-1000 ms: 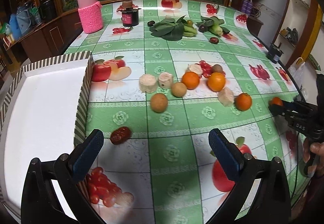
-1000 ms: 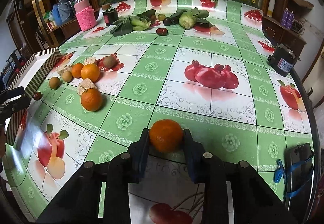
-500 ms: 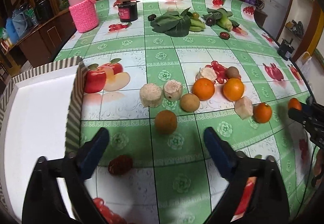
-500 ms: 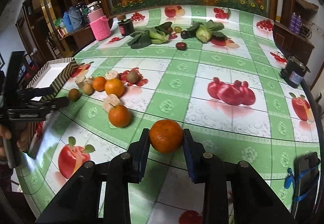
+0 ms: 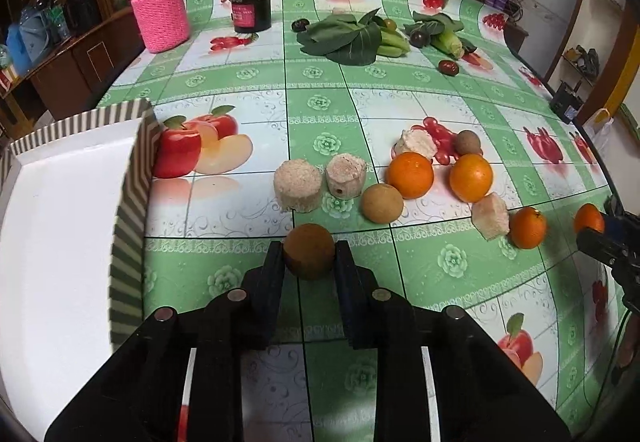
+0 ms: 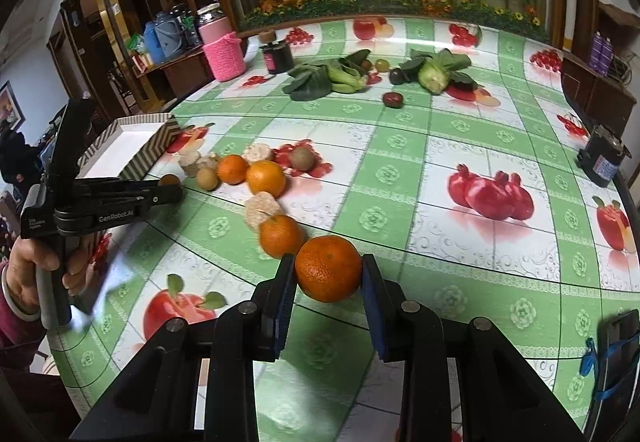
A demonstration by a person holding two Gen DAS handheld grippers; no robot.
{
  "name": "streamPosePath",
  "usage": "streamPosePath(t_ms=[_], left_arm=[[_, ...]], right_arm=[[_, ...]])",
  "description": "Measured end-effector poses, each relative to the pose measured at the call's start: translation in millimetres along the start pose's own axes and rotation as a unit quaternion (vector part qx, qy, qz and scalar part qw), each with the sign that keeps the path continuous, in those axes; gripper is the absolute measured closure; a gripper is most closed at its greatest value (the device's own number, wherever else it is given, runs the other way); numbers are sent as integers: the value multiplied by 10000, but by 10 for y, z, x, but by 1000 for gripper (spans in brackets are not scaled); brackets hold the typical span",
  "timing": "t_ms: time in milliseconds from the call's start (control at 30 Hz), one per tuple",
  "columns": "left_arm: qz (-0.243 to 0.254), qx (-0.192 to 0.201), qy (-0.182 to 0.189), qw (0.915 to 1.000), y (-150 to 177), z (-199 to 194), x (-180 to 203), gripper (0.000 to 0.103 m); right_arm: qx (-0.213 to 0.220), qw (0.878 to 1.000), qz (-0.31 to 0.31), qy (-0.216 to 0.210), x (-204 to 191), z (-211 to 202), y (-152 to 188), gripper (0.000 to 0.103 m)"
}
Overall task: Organize fruits
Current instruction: 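Close the left tool on the brown kiwi and lift it, then carry the kiwi and orange over the white tray and open both tools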
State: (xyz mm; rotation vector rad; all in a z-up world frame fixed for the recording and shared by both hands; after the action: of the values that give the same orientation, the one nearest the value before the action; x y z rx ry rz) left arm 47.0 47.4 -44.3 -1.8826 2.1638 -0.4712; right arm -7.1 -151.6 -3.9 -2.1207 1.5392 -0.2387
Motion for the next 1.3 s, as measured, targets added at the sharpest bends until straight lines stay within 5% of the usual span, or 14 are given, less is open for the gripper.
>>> streamPosePath(t_ms=[300,600,1300], left_arm=[[-106,201,125,9997,87,-378,-100,81],[-389,365,-403,9978,169,-648,-659,81],[-1264,97,-896,9879,123,-412,-1854,81]], right_arm=[[30,9993,-252,-286,-424,-14,-105,70],[-23,9952,-668,-714,-1065,122,-360,71],[-360,9756,-1674,-1373,-2675,950,-1348,71]])
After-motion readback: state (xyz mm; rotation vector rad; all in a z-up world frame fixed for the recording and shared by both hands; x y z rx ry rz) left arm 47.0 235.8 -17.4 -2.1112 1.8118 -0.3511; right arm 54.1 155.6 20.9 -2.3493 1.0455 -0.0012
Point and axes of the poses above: each gripper's, at about its wrist camera, not at the fingertips, and z roughly the way its jaws point, x to its right, y to its underside, the point moved 8 cm from there along z, roughly the way its jaws point, and after that the axes turned 11 degrees about -x, right-handed, at the moved point
